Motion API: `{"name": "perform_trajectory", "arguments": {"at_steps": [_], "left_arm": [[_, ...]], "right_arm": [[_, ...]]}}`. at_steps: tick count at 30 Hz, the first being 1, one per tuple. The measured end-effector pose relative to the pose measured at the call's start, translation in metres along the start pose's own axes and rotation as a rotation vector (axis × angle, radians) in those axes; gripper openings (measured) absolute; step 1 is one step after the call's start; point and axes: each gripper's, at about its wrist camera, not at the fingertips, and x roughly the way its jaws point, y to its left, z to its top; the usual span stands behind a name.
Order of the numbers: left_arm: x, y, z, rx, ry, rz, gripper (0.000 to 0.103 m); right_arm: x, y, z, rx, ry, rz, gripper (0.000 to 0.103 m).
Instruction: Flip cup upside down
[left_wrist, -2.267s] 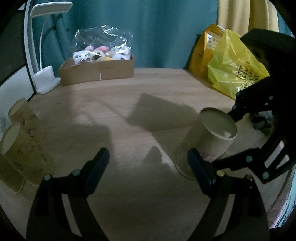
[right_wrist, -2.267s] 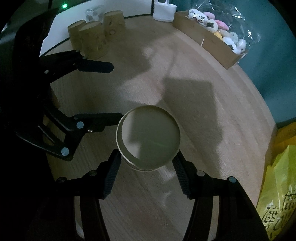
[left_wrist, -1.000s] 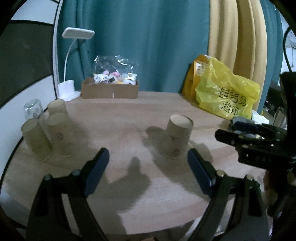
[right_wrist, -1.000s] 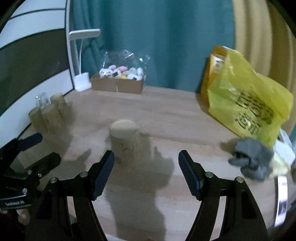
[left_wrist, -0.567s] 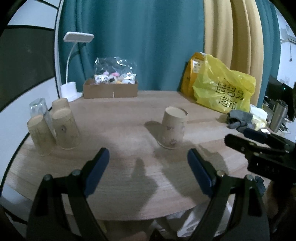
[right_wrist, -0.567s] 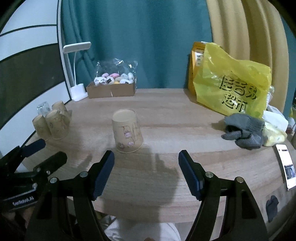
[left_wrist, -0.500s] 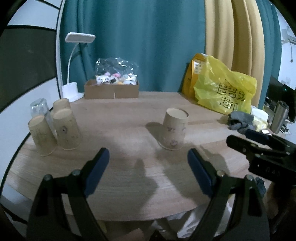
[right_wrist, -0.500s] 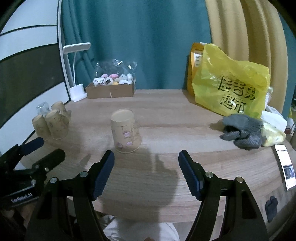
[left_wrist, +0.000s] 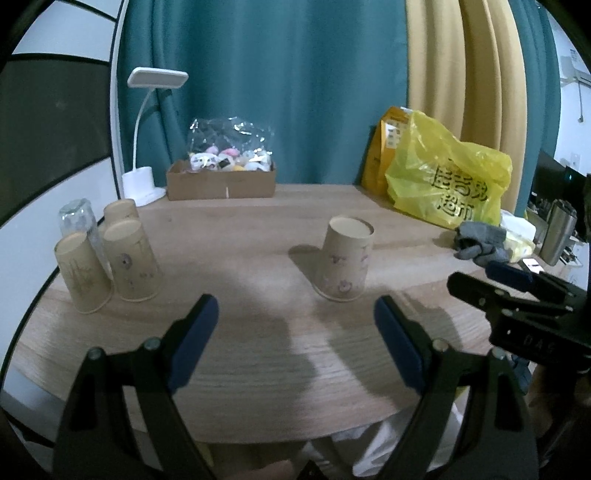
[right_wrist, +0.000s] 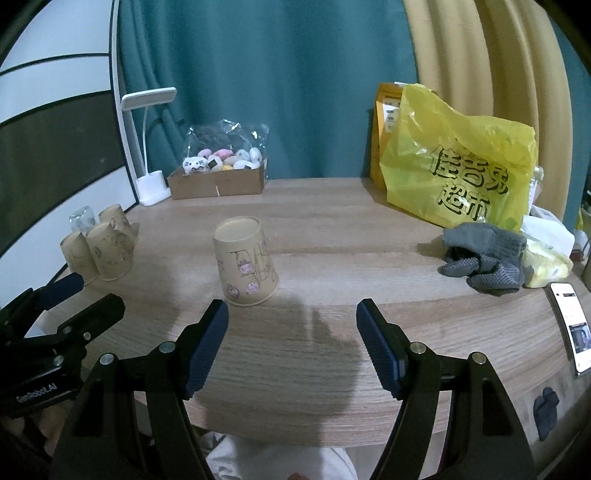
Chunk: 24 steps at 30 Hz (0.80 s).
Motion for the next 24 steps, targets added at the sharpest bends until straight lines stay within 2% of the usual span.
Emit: {"name": "perform_trajectory", "arguments": {"at_steps": [24], "left_arm": [[0.0038,-0.0022,-0.0004,0.015,0.008,0.015,0.088]], "right_arm": [[0.0082,-0.0014,-0.0062,0.002,0.010,0.010,0.075]]}}
